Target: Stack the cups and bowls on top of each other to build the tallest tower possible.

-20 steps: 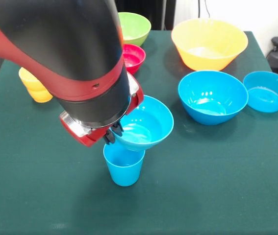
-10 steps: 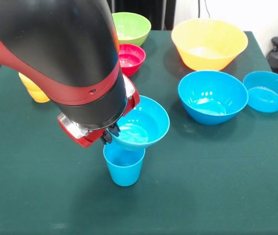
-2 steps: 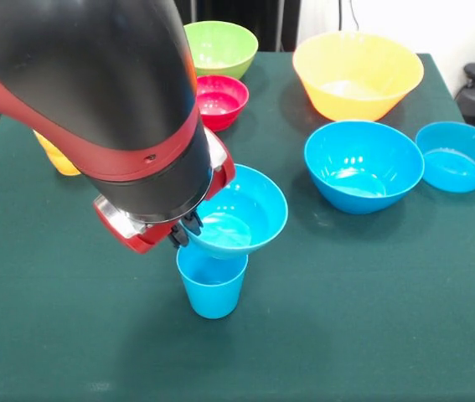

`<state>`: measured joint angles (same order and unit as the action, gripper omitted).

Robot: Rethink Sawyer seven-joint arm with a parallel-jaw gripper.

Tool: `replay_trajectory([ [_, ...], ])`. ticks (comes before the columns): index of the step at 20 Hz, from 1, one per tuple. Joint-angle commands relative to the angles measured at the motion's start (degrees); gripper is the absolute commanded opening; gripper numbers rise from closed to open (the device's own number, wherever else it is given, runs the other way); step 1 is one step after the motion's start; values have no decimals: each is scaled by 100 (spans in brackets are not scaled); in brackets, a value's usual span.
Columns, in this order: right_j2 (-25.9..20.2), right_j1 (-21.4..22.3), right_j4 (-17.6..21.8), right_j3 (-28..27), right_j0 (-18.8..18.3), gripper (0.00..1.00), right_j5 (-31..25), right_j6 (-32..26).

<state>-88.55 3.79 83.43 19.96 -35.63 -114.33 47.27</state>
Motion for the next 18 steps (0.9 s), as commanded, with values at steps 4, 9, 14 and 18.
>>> replay_trajectory([
  [4,3,-269,577,-591,54,0,23,-362],
  [9,-370,-355,937,-789,40,0,-112,-722],
  [14,-426,-413,860,-735,-68,0,-166,-811],
  [18,-251,-429,561,-562,-175,0,-173,-722],
])
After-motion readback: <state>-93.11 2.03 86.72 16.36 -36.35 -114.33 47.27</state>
